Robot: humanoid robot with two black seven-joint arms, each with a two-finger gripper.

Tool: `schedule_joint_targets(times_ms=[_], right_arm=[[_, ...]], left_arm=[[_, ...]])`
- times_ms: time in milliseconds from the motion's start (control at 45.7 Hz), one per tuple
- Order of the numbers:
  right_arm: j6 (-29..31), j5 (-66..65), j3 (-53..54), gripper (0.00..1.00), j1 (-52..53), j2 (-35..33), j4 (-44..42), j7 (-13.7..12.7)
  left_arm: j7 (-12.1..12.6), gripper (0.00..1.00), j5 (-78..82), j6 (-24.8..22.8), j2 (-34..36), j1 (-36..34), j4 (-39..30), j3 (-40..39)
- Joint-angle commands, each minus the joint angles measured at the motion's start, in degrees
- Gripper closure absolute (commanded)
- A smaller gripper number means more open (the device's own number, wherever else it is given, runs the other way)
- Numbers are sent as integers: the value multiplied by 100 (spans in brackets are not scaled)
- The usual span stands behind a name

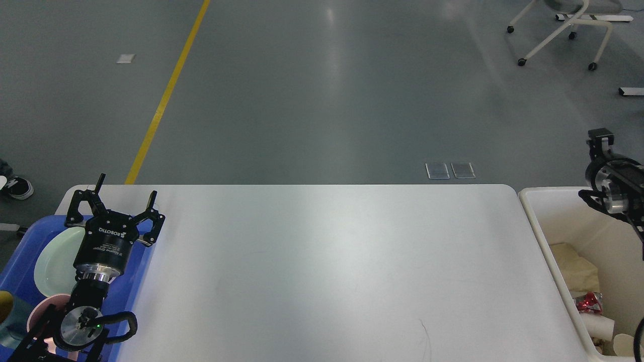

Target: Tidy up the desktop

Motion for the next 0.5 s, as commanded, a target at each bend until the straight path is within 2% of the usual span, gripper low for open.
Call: schedule_joint_targets(times_ms=[0,153,263,284,328,394,481], right_arm=[[4,-645,1476,0,-617,-5,698,408],[-5,-883,3954,0,-2014,232,1938,1146],[4,-1023,4880,0,-2621,838,2124,1603],[21,-1093,4898,0,-2805,1022,2133,1891],[126,-1094,4933,0,-3043,1076,2133,2253],[582,-1033,4959,0,-3386,1112,2159,2920],[1460,-884,5012,0,-3685,1120,2150,3440]], left_arm=[[0,4,1,-3,0,0,0,1],[0,4,1,-3,0,0,0,1],[0,4,1,-3,0,0,0,1],[0,4,1,-3,0,0,0,1],[0,4,1,-3,0,0,0,1],[0,4,1,-3,0,0,0,1],[0,4,1,-3,0,0,0,1]])
